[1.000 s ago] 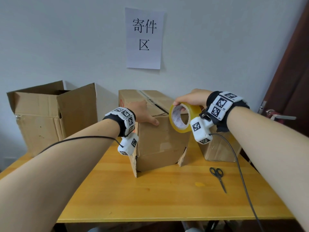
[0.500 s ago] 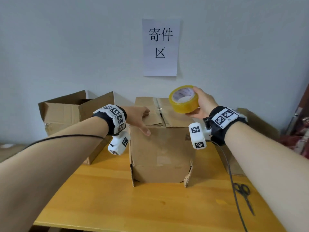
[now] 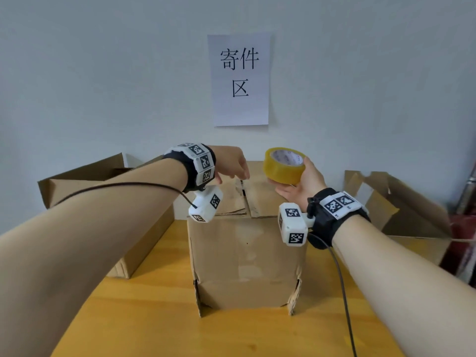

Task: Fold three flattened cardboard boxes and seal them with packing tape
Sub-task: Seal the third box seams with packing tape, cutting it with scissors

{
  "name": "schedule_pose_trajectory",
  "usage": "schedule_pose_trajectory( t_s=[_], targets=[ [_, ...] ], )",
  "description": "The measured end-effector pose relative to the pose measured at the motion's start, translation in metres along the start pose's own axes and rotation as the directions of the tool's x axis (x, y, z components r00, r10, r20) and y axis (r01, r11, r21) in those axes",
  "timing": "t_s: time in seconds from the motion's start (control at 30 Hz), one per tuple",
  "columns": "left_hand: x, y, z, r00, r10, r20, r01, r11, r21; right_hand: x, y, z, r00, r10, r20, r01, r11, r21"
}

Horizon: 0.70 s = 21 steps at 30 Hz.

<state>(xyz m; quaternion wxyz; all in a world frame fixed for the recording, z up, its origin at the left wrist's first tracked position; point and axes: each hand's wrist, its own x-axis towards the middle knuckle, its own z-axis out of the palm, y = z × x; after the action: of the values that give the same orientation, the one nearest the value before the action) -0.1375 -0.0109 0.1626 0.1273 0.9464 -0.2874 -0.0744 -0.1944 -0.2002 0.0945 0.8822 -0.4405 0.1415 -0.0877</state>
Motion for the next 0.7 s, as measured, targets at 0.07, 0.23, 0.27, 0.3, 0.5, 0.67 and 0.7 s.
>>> schedule_pose_trajectory(
  t_s=[0.07, 0.23, 0.27, 0.3, 0.5, 0.67, 0.7],
  targets=[
    [0.012, 0.0, 0.007, 0.998, -0.003, 0.055, 0.001, 0.999, 0.04, 0.004, 0.002, -0.001, 1.0, -0.019, -0.004, 0.019, 0.999, 0.032],
    [0.032, -0.008, 0.017, 0.998, -0.002, 0.069, -0.005, 0.994, 0.11, 0.006, 0.006, 0.0, 0.998, -0.059, -0.008, 0.06, 0.997, 0.055],
    [0.034, -0.009, 0.017, 0.999, 0.01, 0.035, -0.014, 0.995, 0.097, 0.006, 0.006, 0.0, 0.998, -0.062, -0.007, 0.063, 0.996, 0.056],
    [0.035, -0.009, 0.017, 1.0, 0.023, 0.006, -0.023, 0.996, 0.087, 0.006, 0.006, 0.0, 0.998, -0.065, -0.003, 0.065, 0.996, 0.055],
    [0.038, -0.005, 0.013, 0.993, 0.01, -0.116, 0.001, 0.996, 0.093, 0.002, 0.007, 0.001, 0.997, -0.07, 0.019, 0.069, 0.997, 0.045],
    [0.034, -0.004, 0.006, 0.951, -0.029, -0.308, 0.003, 0.996, -0.087, -0.002, 0.007, 0.0, 0.997, -0.074, 0.017, 0.073, 0.996, 0.054],
    [0.032, -0.004, 0.005, 0.938, -0.034, -0.344, -0.011, 0.992, -0.126, -0.003, 0.007, 0.0, 0.997, -0.075, 0.013, 0.074, 0.995, 0.061]
  ],
)
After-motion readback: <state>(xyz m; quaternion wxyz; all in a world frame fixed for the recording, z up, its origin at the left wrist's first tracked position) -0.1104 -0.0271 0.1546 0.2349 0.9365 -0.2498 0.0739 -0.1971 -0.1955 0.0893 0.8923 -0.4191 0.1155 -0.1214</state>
